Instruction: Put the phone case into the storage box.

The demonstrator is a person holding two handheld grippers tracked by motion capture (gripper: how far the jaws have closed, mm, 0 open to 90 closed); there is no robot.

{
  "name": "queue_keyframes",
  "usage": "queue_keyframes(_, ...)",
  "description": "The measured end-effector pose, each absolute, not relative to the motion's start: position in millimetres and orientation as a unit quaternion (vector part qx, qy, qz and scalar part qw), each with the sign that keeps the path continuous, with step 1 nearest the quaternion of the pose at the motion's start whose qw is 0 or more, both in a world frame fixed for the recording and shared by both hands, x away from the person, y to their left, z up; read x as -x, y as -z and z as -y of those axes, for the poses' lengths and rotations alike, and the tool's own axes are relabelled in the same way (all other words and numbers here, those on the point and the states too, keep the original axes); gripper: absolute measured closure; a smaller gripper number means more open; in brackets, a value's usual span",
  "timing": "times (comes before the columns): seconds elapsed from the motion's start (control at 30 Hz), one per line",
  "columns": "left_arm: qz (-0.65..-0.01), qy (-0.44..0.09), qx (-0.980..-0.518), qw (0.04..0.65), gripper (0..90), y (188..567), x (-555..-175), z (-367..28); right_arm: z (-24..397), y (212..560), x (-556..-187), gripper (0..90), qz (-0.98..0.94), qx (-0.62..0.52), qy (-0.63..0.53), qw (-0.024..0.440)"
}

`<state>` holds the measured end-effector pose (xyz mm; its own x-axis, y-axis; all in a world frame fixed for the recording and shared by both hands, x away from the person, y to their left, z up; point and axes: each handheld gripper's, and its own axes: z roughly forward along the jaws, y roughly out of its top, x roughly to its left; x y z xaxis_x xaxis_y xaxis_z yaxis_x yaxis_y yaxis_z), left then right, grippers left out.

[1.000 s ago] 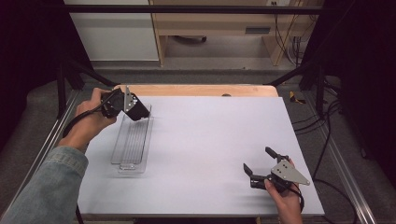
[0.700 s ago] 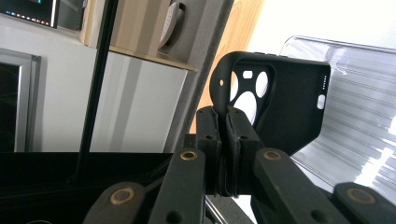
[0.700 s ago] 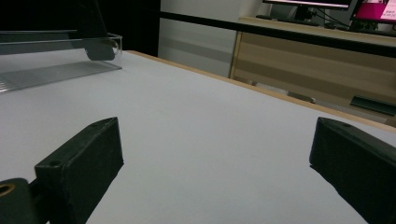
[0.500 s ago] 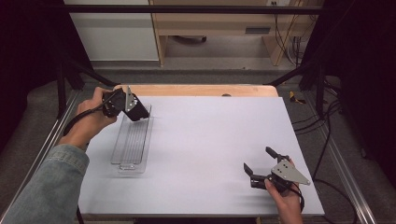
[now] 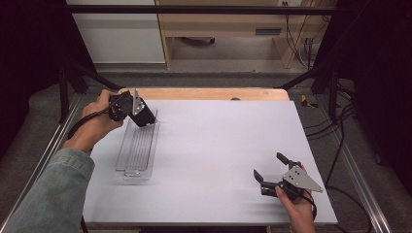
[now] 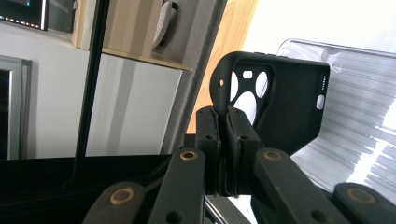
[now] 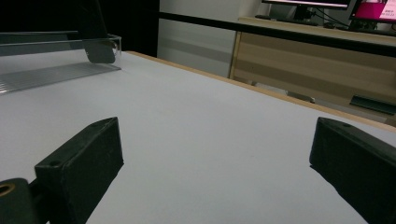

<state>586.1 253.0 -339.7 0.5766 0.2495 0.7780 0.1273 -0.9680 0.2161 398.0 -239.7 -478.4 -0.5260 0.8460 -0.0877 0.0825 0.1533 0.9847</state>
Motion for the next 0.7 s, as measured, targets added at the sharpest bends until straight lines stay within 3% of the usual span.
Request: queue_keyframes(0.7,-0.088,-0.450,-0.886,0.070,83.4,340.5,-594.3,-242.5,240.4,478.4,-398.2,3.0,-0.674,-0.346,-0.554,0.345)
